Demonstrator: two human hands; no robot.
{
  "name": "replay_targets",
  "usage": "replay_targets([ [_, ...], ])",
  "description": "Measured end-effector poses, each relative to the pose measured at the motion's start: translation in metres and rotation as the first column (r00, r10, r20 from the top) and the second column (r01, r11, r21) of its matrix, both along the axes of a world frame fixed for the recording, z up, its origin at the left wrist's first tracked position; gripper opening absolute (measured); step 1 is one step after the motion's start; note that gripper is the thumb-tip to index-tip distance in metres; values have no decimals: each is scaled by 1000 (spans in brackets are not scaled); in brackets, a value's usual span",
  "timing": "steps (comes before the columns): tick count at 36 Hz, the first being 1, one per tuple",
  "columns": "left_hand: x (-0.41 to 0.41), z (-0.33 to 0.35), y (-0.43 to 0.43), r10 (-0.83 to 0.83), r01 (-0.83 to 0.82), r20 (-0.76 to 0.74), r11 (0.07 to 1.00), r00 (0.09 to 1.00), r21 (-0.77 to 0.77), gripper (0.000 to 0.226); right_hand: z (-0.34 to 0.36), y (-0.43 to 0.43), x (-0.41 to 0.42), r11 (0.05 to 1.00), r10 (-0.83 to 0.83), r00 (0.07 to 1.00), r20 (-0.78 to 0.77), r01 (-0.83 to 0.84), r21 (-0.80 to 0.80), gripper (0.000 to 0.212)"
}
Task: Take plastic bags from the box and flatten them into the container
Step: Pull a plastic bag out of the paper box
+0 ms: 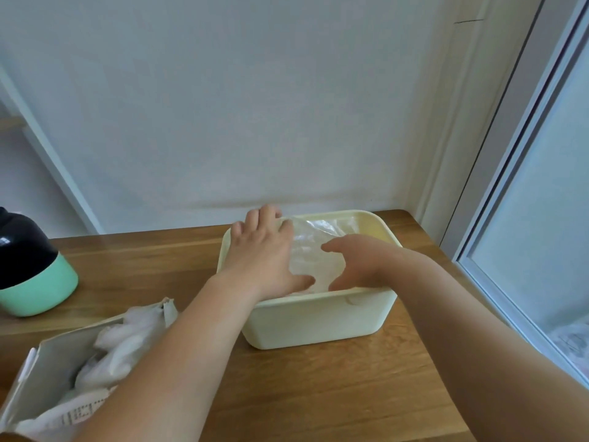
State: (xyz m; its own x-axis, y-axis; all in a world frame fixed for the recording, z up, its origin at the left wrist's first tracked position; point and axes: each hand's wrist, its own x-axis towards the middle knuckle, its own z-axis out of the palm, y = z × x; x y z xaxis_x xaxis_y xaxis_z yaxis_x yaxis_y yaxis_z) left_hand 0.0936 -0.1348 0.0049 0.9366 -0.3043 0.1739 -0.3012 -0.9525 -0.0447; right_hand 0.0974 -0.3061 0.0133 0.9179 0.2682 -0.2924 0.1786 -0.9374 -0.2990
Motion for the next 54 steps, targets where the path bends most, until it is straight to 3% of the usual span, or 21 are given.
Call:
replay_targets([
  [2,-3,0,2,-91,128,214,978,973,-163,77,0,1,1,1000,9,998,-54,-10,-1,92],
  [4,-1,1,3,-199,287,292,910,935,-300,73,0,3,4,999,25,996,-84,-27,-32,94],
  [6,0,4,4,-326,350,127,863,937,-364,77,-2,4,7,997,56,993,-101,-62,-54,92],
  [8,3,6,4,-346,296,-134,909,929,-294,79,-2,4,9,994,84,989,-125,-93,-64,89],
  [12,13,-1,5,-81,132,-504,989,860,66,72,-6,0,11,998,47,983,-176,-54,-34,87],
  [16,21,-10,4,25,115,-625,977,781,182,62,-10,-3,15,999,-11,981,-196,3,-44,94],
  [19,23,-11,1,58,109,-607,966,793,234,62,-11,-5,16,996,-43,974,-221,24,-84,93],
  [22,22,-10,4,58,66,-579,979,814,191,53,-10,-5,15,995,-71,978,-195,56,-78,96],
  [27,11,5,13,65,-84,-397,996,916,-30,60,1,-5,8,971,-174,985,-2,172,164,83],
  [30,0,17,20,37,-52,-197,996,980,-71,49,12,-2,1,950,-216,969,120,180,253,69],
  [34,-9,24,33,43,-61,-109,984,993,-167,37,22,7,-13,925,-239,952,193,162,344,55],
  [38,-25,27,47,57,-69,-72,979,996,-192,32,29,24,-30,910,-221,940,260,104,401,47],
  [41,-39,28,62,89,-102,-69,972,994,-213,40,34,38,-42,916,-185,924,336,38,400,43],
  [49,-88,35,121,154,-172,-79,912,985,-373,28,28,107,-64,817,-131,911,390,-124,563,32],
  [54,-112,24,157,332,-379,-222,898,917,-222,14,8,153,-78,800,-21,941,339,-188,570,19],
])
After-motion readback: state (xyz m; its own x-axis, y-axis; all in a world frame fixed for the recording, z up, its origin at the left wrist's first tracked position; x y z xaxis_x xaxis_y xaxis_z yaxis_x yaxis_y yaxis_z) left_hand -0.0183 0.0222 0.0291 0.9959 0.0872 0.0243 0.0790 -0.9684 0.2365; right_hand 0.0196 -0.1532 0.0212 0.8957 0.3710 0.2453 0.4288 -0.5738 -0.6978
